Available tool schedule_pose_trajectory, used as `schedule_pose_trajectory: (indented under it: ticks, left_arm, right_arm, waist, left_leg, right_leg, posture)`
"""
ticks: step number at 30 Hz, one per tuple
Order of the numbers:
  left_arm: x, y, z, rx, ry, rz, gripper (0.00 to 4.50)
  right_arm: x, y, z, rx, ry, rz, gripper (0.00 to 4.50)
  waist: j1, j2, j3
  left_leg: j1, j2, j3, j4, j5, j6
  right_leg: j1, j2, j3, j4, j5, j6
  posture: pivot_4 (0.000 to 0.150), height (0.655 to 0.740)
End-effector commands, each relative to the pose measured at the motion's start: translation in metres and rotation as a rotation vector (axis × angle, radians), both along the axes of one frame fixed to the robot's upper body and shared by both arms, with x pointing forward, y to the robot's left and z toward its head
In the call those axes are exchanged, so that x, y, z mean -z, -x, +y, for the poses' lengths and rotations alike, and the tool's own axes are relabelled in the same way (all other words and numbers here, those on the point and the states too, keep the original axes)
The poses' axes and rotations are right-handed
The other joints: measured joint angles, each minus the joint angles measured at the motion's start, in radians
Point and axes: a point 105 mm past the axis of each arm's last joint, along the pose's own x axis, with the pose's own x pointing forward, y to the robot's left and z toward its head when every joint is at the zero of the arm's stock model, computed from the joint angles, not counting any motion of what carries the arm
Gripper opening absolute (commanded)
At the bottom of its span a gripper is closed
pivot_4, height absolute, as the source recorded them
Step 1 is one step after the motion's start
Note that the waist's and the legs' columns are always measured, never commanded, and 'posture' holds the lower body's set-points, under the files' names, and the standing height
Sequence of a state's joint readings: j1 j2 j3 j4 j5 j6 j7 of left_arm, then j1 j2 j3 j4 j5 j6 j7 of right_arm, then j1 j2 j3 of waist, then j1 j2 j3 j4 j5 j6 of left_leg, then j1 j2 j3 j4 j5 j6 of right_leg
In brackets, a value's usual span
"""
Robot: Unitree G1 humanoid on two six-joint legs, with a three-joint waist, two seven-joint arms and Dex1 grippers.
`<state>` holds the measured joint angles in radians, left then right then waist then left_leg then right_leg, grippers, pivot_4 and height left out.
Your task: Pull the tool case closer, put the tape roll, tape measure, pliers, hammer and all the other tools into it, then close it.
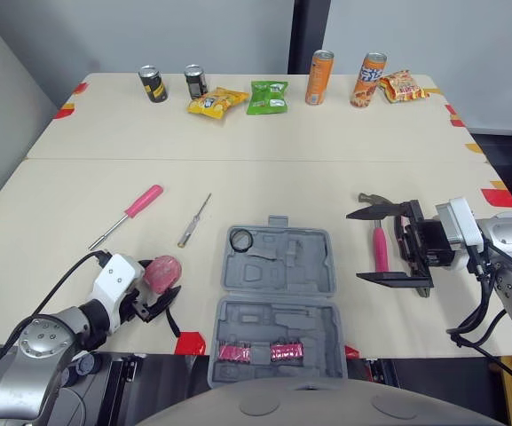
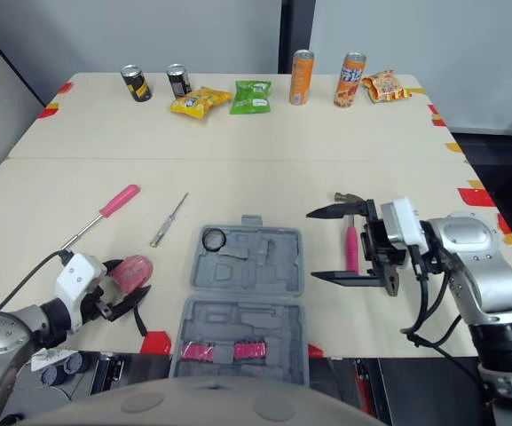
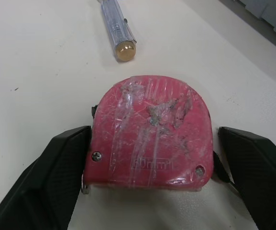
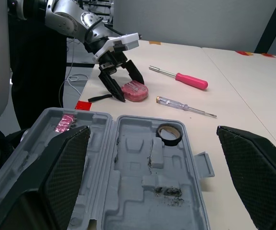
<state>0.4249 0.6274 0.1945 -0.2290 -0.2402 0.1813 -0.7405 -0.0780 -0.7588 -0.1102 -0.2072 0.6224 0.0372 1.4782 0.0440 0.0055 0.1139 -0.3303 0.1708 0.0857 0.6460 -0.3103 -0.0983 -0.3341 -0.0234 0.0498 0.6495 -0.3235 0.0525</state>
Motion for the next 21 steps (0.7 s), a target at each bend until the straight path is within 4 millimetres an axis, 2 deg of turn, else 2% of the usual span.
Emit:
schedule_pose_trajectory:
  ticks: [1, 2, 6, 9, 15, 21]
  left_arm:
    - [0.000, -0.001, 0.004, -0.013, -0.013, -0.018, 3.32]
    - [0.000, -0.001, 0.004, -0.012, -0.014, -0.018, 3.03]
    - [0.000, -0.002, 0.004, -0.010, -0.016, -0.023, 3.02]
    - [-0.007, -0.007, 0.006, -0.015, -0.001, -0.071, 3.02]
    - [-0.028, -0.007, 0.001, 0.082, 0.005, -0.123, 3.02]
    - [-0.061, -0.014, 0.001, 0.170, -0.009, -0.177, 3.02]
  right_arm:
    - [-0.007, 0.001, 0.000, -0.013, 0.001, -0.044, 4.50]
    - [-0.007, 0.001, 0.000, -0.011, 0.001, -0.044, 4.50]
    - [-0.006, 0.000, 0.000, -0.008, 0.002, -0.041, 4.50]
    - [-0.006, 0.000, -0.001, 0.000, 0.000, -0.039, 4.50]
    - [-0.006, 0.000, -0.002, 0.004, -0.009, -0.029, 4.50]
    - [-0.008, -0.001, 0.003, -0.002, -0.037, -0.015, 4.50]
  waist:
    - [0.000, 0.000, 0.000]
    - [0.000, 0.000, 0.000]
    - [0.000, 0.000, 0.000]
    - [0.000, 0.000, 0.000]
    - [0.000, 0.000, 0.000]
    - [0.001, 0.000, 0.000]
  left_leg:
    - [0.000, 0.000, 0.000, 0.000, 0.000, 0.000]
    - [0.000, 0.000, 0.000, 0.000, 0.000, 0.000]
    - [0.000, 0.000, 0.000, 0.000, 0.000, 0.000]
    - [0.000, 0.000, 0.000, 0.000, 0.000, 0.000]
    - [0.000, 0.000, 0.000, 0.000, 0.000, 0.000]
    - [0.000, 0.000, 0.000, 0.000, 0.000, 0.000]
  right_leg:
    - [0.000, 0.000, 0.000, 0.000, 0.000, 0.000]
    - [0.000, 0.000, 0.000, 0.000, 0.000, 0.000]
    - [0.000, 0.000, 0.000, 0.000, 0.000, 0.000]
    - [0.000, 0.000, 0.000, 0.000, 0.000, 0.000]
    - [0.000, 0.000, 0.000, 0.000, 0.000, 0.000]
    - [0.000, 0.000, 0.000, 0.000, 0.000, 0.000]
  posture:
    - [0.150, 0.7400]
    - [0.150, 0.7400]
    - [0.150, 0.7400]
    - [0.150, 0.7400]
    - [0.150, 0.7400]
    - [0.150, 0.7400]
